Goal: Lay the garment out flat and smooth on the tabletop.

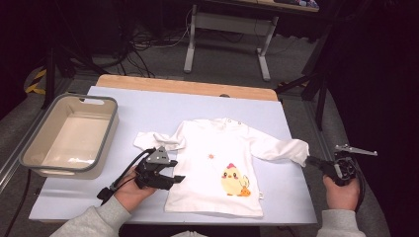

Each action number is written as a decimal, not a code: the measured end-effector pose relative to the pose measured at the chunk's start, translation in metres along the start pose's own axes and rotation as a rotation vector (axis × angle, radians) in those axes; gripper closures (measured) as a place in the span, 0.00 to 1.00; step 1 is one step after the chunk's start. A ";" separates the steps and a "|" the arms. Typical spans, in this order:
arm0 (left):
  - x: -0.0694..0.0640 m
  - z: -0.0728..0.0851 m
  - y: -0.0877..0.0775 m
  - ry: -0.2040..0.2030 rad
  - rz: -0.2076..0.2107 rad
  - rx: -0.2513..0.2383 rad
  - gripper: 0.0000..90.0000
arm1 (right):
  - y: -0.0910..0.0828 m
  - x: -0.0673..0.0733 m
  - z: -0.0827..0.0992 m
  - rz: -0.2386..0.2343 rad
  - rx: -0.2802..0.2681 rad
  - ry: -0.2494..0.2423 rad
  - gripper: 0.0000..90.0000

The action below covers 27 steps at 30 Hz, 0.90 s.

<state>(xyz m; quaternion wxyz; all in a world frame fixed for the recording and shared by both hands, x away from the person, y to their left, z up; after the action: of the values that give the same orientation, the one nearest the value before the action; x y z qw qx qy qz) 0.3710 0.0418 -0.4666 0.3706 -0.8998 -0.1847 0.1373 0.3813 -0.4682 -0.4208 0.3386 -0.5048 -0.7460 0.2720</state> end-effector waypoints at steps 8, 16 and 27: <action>0.001 0.000 0.000 -0.002 -0.003 0.001 0.44 | -0.002 -0.010 0.000 0.137 -0.019 0.003 0.73; 0.000 0.001 -0.001 0.000 -0.007 0.003 0.44 | 0.008 0.017 -0.014 0.158 -0.072 -0.140 0.79; 0.001 0.006 -0.002 -0.013 -0.012 0.009 0.44 | 0.063 0.010 -0.017 0.134 0.029 -0.161 0.76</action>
<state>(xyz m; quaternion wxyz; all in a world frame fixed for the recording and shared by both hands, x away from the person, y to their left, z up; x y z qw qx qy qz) 0.3691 0.0469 -0.4695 0.3741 -0.8961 -0.1922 0.1418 0.4281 -0.4358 -0.4549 0.2660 -0.5249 -0.7314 0.3445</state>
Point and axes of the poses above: each handheld gripper's, and its own axes: y roughly forward along the jaws, z roughly out of its underside, x roughly to its left, the point moved 5 cm from there along y, roughly forward along the jaws, and after that the axes turned 7 degrees about x, right-handed, at the moved point
